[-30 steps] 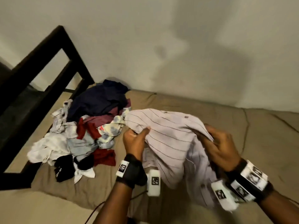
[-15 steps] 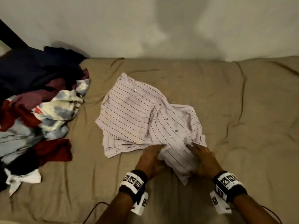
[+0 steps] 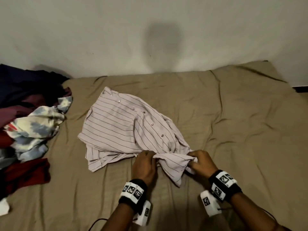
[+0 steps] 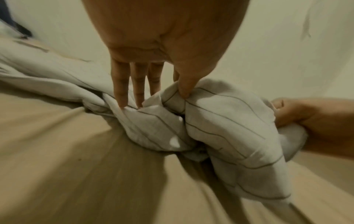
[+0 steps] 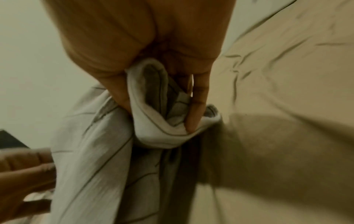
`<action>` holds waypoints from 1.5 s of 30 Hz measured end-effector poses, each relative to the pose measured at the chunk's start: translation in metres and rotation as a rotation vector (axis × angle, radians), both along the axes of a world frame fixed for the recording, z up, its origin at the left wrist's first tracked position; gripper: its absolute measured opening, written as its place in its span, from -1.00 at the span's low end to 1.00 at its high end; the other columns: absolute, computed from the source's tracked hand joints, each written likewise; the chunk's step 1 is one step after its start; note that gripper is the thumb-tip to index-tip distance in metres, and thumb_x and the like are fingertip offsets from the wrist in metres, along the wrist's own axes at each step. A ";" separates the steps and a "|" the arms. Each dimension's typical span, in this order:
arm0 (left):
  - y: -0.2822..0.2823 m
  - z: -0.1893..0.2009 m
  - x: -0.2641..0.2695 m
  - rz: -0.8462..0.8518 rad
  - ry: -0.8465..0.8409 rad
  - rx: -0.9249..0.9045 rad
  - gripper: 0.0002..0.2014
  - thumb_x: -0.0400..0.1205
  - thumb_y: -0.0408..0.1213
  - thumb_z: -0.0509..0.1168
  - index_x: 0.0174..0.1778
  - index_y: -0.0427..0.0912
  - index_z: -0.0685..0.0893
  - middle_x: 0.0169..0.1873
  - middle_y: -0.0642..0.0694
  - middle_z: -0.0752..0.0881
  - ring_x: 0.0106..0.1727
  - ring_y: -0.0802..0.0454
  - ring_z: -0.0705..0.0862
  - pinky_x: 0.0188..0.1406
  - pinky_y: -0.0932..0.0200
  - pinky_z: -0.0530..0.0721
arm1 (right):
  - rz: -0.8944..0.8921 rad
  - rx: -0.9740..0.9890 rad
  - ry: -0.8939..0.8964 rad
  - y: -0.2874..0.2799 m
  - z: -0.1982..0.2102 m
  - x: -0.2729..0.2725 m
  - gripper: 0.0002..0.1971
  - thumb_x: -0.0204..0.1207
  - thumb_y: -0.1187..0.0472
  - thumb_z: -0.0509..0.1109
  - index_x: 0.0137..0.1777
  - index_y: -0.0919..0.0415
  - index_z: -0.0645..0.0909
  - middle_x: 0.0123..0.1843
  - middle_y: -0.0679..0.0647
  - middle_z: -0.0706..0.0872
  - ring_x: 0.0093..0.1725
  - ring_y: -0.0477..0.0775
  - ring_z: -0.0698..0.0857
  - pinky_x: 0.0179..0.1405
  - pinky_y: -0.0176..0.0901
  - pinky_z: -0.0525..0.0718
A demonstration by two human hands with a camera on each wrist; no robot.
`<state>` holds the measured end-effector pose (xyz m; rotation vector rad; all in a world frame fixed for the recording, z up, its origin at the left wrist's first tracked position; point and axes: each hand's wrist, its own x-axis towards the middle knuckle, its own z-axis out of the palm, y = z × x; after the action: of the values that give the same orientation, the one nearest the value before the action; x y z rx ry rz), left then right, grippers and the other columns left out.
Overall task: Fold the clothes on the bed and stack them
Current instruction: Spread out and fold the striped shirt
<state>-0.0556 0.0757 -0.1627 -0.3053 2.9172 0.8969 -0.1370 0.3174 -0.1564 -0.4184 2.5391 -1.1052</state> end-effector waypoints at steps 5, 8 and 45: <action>-0.009 0.044 0.028 0.017 0.254 0.051 -0.71 0.63 -0.15 0.24 0.22 -0.16 0.65 0.15 -0.15 0.65 0.28 -0.19 0.57 0.23 0.03 0.57 | -0.082 -0.265 -0.151 -0.008 0.053 0.019 -0.72 0.31 0.10 0.53 -0.53 0.15 0.58 -0.51 -0.10 0.52 -0.42 -0.14 0.48 -0.40 -0.14 0.41; 0.004 0.080 0.071 -0.161 0.376 0.155 -0.08 0.40 -0.41 0.46 0.73 -0.15 0.27 0.67 -0.11 0.36 0.69 -0.01 0.28 0.67 0.12 0.27 | -0.011 -0.290 -0.143 -0.015 0.091 0.038 -0.62 0.30 0.17 0.53 -0.63 0.10 0.44 -0.56 -0.10 0.41 -0.51 -0.13 0.38 -0.45 -0.15 0.28; -0.001 0.379 0.149 -0.019 0.466 0.180 -0.75 0.37 -0.11 0.31 -0.35 -0.25 0.71 -0.49 0.07 0.63 -0.40 0.10 0.58 -0.37 -0.01 0.56 | -0.066 -0.719 0.443 0.049 0.340 0.120 -0.66 0.68 -0.07 0.34 -0.11 0.23 0.63 -0.19 0.06 0.67 -0.12 -0.01 0.59 -0.11 0.13 0.57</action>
<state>0.0937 0.0749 0.2160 -0.0597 3.2009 1.3810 -0.0168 0.3661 0.1831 -0.8342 2.4203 -2.1518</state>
